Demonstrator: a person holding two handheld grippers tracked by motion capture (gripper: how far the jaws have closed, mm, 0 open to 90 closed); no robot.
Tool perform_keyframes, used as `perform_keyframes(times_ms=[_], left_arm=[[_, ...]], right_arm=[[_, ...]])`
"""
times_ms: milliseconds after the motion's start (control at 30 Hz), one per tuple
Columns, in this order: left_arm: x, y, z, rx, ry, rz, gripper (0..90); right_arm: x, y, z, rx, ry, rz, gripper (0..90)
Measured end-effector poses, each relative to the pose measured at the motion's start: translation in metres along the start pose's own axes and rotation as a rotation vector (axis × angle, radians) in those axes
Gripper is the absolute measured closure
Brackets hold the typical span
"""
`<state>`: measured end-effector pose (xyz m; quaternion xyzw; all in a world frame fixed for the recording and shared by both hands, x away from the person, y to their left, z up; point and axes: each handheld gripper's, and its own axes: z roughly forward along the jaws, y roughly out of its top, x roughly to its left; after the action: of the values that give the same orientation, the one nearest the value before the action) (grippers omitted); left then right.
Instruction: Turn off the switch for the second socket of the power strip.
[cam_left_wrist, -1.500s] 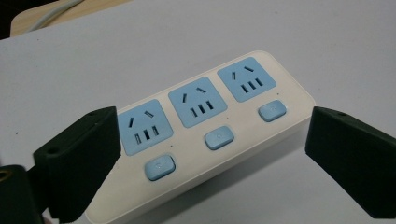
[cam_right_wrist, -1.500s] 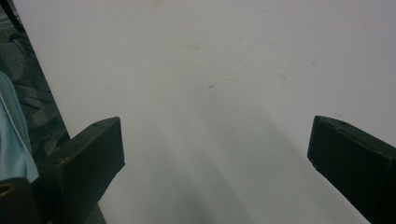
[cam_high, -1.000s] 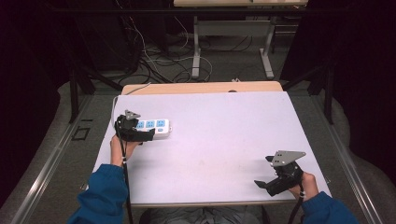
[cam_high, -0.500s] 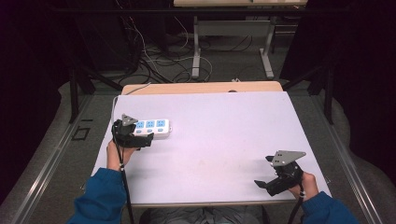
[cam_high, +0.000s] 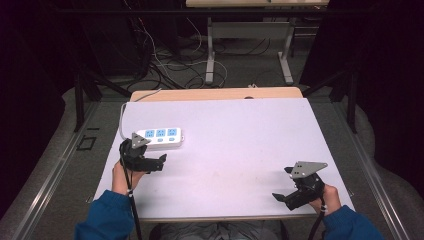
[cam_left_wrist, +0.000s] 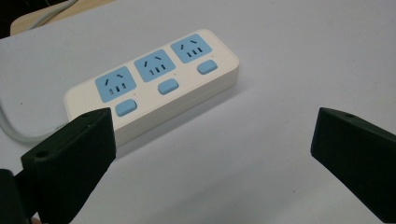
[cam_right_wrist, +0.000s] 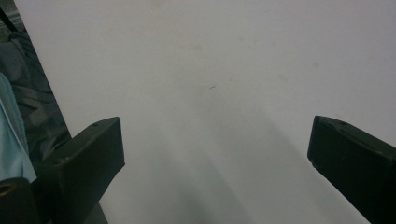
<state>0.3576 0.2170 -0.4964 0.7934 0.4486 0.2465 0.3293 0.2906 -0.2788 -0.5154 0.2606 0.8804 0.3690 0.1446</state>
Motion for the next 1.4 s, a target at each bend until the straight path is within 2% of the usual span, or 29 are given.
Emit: perform_keyframes(times_ms=[400,700,1400], left_arm=[[-0.016,-0.013,-0.016,0.01,-0.026,0.027,0.0],[-0.028,-0.022,-0.026,0.05,-0.061,0.062,0.0],[-0.038,-0.044,-0.046,0.046,-0.096,0.084,0.0]], right_arm=[[0.0,0.0,0.0,-0.004,0.0,0.0,3.1],[0.0,0.0,0.0,-0.004,0.0,0.001,3.1],[0.001,0.0,0.002,-0.01,0.0,0.006,3.1]])
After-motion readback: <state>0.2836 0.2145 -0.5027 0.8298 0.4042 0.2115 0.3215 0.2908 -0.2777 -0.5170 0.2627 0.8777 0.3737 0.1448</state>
